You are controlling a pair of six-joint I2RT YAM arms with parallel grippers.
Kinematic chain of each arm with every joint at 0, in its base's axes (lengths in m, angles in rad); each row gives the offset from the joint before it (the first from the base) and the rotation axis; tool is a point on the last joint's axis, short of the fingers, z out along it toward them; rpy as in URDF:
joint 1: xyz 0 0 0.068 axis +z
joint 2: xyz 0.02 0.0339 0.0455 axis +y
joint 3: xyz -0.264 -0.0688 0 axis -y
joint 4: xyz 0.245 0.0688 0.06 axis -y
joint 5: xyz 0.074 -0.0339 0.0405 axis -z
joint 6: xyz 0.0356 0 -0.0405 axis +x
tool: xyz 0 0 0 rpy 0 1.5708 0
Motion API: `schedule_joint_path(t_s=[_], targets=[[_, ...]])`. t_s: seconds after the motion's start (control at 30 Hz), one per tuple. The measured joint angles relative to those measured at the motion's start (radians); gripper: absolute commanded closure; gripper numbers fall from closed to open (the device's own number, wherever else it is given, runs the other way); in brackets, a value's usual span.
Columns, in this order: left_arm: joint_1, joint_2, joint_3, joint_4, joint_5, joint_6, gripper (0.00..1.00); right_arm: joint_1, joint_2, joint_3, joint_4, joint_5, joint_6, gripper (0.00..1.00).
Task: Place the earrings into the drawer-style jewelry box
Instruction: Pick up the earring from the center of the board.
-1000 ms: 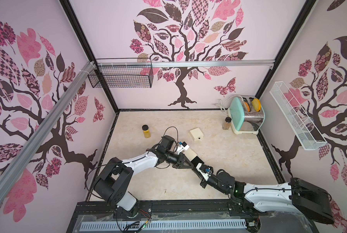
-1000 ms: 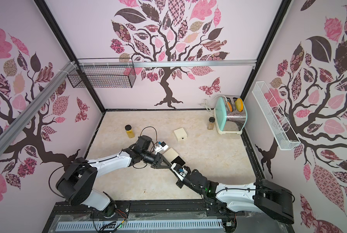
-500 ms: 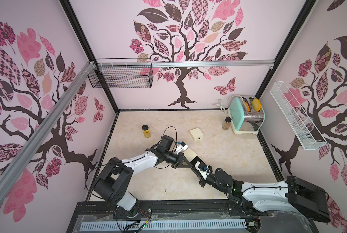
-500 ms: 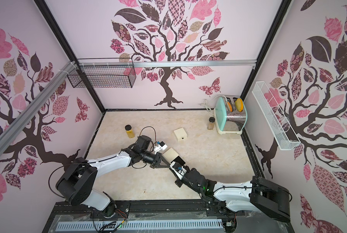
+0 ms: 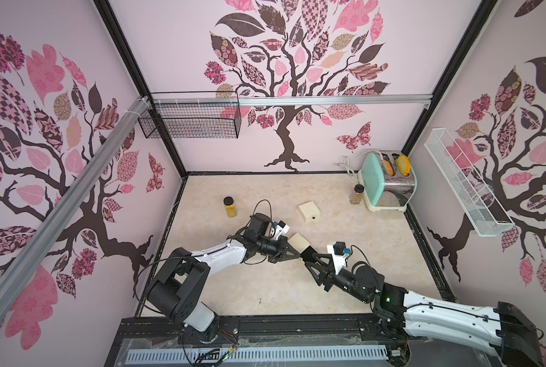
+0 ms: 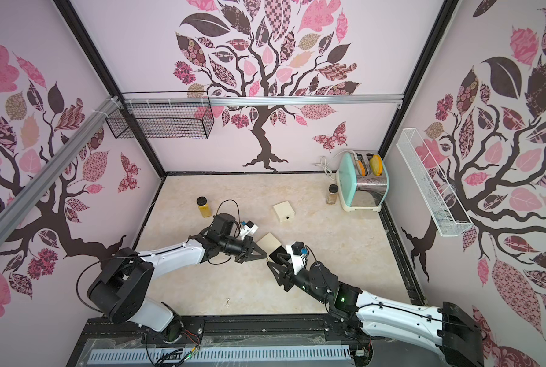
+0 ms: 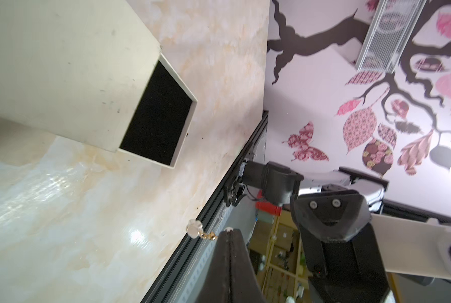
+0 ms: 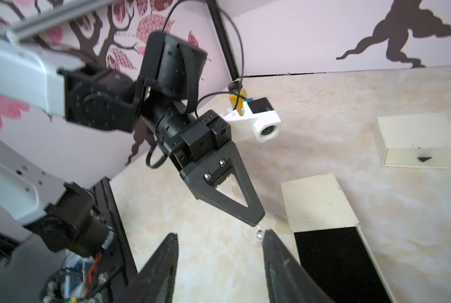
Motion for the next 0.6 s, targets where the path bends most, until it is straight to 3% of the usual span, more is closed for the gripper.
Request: schedule_joint_path(t_s=[0.1,0.23,0.43,0.6], targets=[[0.003,0.000,-0.034,0.099,-0.030,-0.112,1.00,-0.171,0.024,0.005,0.019,-0.159,0.197,0.52],[0.003,0.004,-0.048,0.210,-0.052,-0.226,1.00,-0.373,0.135,-0.045,0.175,-0.389,0.422,0.54],[0.004,0.004,-0.066,0.347,-0.063,-0.342,1.00,-0.433,0.294,-0.076,0.333,-0.599,0.575,0.63],[0.004,0.004,-0.099,0.421,-0.064,-0.404,1.00,-0.454,0.355,-0.079,0.462,-0.660,0.612,0.66]])
